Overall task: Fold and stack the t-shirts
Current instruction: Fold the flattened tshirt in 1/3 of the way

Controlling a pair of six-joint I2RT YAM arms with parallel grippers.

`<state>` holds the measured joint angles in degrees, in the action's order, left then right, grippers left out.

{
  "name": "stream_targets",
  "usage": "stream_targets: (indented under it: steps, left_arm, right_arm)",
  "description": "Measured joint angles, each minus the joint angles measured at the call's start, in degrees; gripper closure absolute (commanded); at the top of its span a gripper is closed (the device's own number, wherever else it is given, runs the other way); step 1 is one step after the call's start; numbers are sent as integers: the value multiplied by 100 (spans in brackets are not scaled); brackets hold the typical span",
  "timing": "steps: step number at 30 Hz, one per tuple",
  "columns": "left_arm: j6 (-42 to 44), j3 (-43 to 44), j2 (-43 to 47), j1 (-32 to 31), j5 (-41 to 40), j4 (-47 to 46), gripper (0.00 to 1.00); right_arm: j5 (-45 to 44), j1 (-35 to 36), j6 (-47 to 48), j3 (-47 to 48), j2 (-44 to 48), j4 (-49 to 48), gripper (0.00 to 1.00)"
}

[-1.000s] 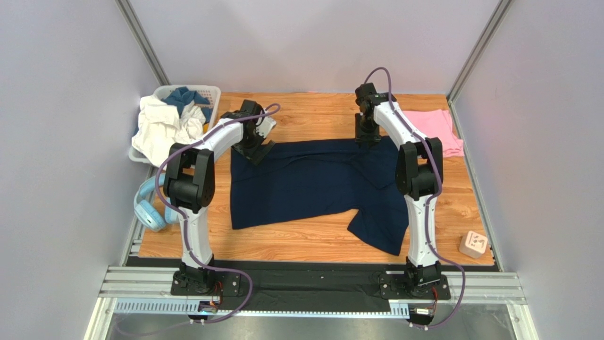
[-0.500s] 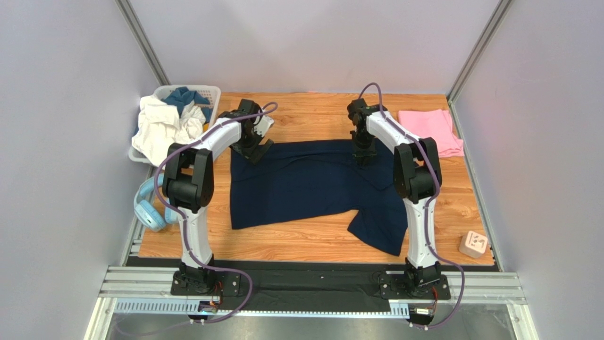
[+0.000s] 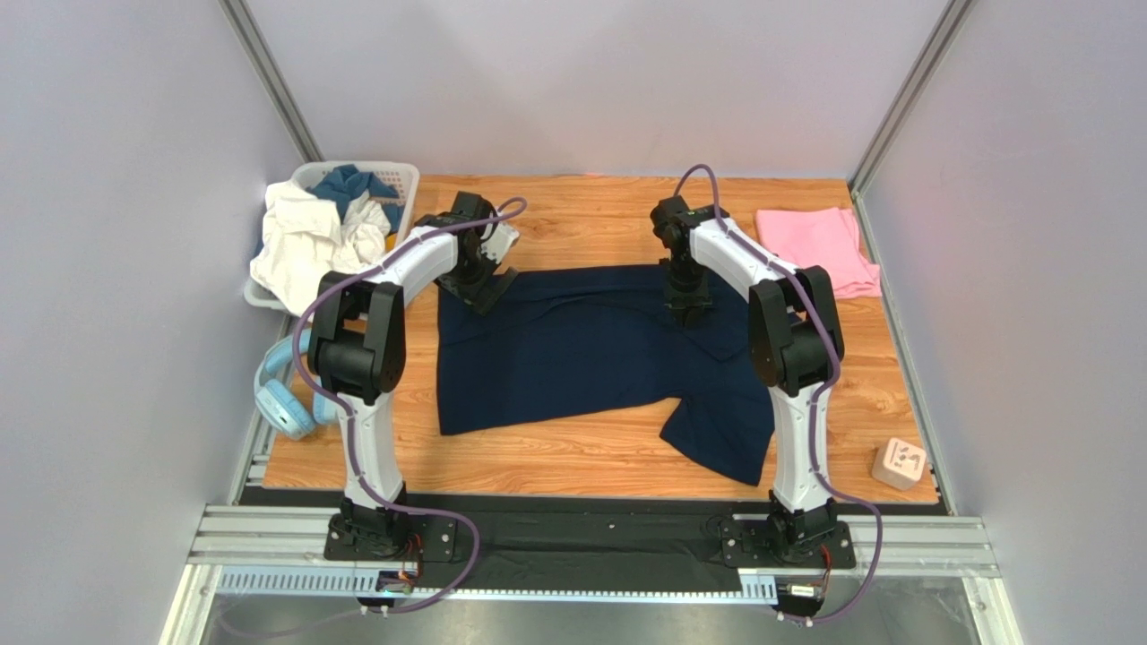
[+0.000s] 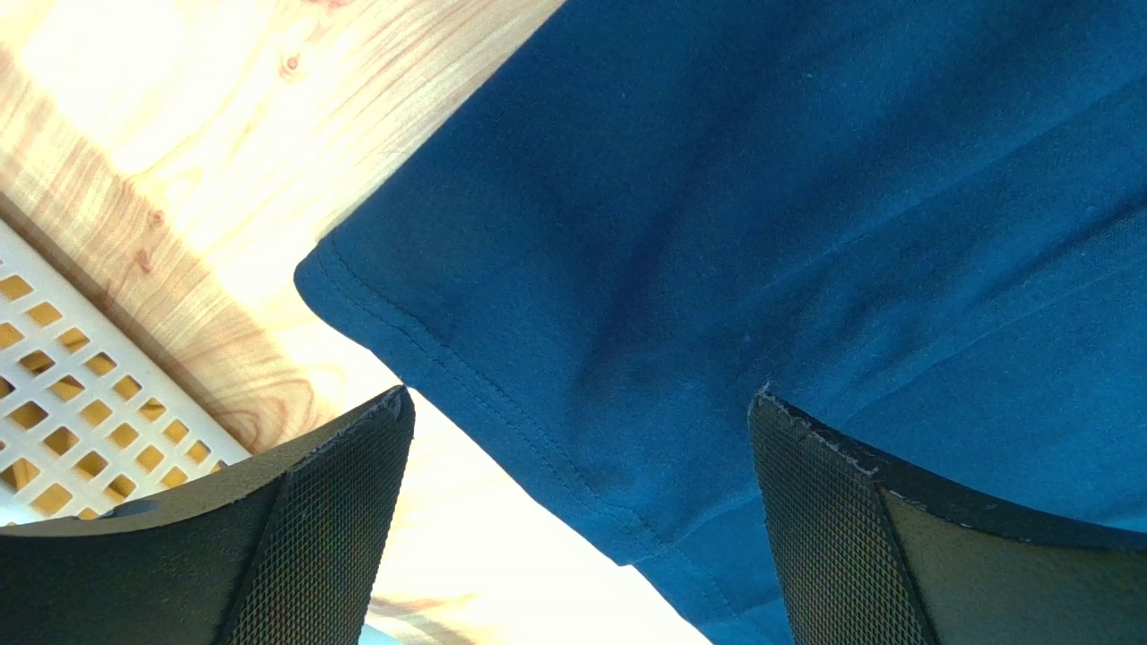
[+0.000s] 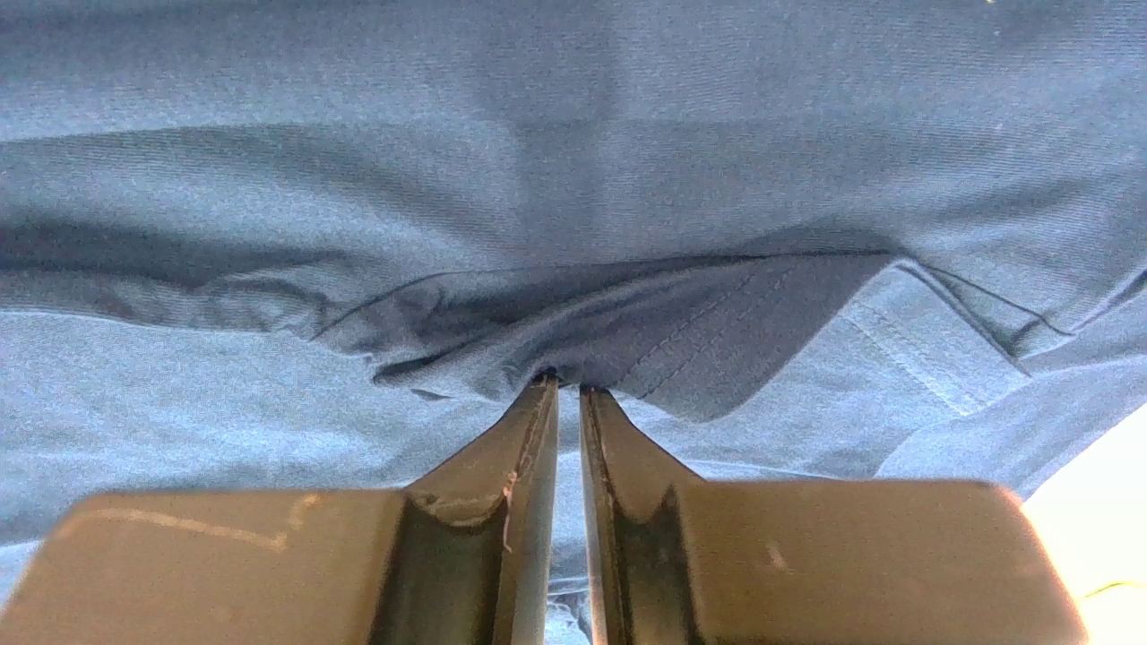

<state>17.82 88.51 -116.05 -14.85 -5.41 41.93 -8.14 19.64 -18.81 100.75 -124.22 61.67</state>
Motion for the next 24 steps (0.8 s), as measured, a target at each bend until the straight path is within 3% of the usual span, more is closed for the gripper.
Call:
stream_targets:
  steps: [9,19,24]
  left_arm:
    - [0,-155,26,0,-2,-101,0]
    - [2,-332,33,0,-7,-195,1]
    - [2,-339,33,0,-2,-223,1]
  right_arm:
    - [-79,0,-9,2,-11,-4,100]
    - [-13,20,-52,31,13,0,100]
    - [31,186,-122,-369,592,-46,100]
